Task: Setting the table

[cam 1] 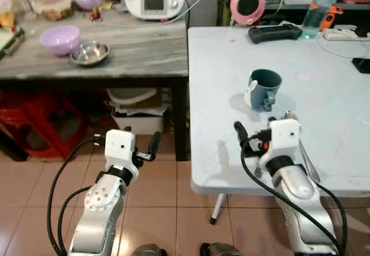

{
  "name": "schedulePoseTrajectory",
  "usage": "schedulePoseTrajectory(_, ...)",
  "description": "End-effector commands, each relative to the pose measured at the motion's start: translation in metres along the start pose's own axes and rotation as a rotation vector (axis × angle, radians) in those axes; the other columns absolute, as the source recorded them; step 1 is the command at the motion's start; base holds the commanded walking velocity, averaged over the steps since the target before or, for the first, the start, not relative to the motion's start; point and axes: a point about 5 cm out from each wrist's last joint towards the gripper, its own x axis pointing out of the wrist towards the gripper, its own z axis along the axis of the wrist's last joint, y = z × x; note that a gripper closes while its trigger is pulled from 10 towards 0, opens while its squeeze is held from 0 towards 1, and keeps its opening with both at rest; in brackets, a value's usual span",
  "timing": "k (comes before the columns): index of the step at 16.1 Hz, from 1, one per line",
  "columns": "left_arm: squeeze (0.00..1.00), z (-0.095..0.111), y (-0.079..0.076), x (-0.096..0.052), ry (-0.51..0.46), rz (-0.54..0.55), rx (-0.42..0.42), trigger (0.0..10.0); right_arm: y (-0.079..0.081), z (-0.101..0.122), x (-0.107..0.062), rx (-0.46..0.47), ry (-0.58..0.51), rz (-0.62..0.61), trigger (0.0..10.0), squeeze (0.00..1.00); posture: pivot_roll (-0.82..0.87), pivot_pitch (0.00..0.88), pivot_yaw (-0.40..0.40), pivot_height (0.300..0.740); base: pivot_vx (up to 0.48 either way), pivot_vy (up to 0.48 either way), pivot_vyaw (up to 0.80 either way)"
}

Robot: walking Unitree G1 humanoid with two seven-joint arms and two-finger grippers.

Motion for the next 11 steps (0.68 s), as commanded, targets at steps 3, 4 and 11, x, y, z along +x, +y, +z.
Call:
schedulePoseTrajectory(3,0.00,0.002,0.002,-0.003,0.002,0.011,0.006,10.0,-0.014,-0.022,0.004,0.026,0.145,-0.074,10.0,0.00,0.00,0.065,0.042,0.740,0.000,0.000,0.00)
schedulePoseTrajectory(4,0.00,0.002,0.003,-0.004,0.002,0.012,0.005,10.0,-0.016,-0.025,0.002,0.026,0.157,-0.093,10.0,0.00,0.00,0.067,0.043,0.740,0.000,0.000,0.00)
schedulePoseTrajectory(11,0.00,0.003,0.002,-0.005,0.003,0.004,-0.003,10.0,-0.020,-0.018,-0.008,0.076,0.097,-0.158,10.0,0.00,-0.01,0.076,0.043,0.740,0.000,0.000,-0.41)
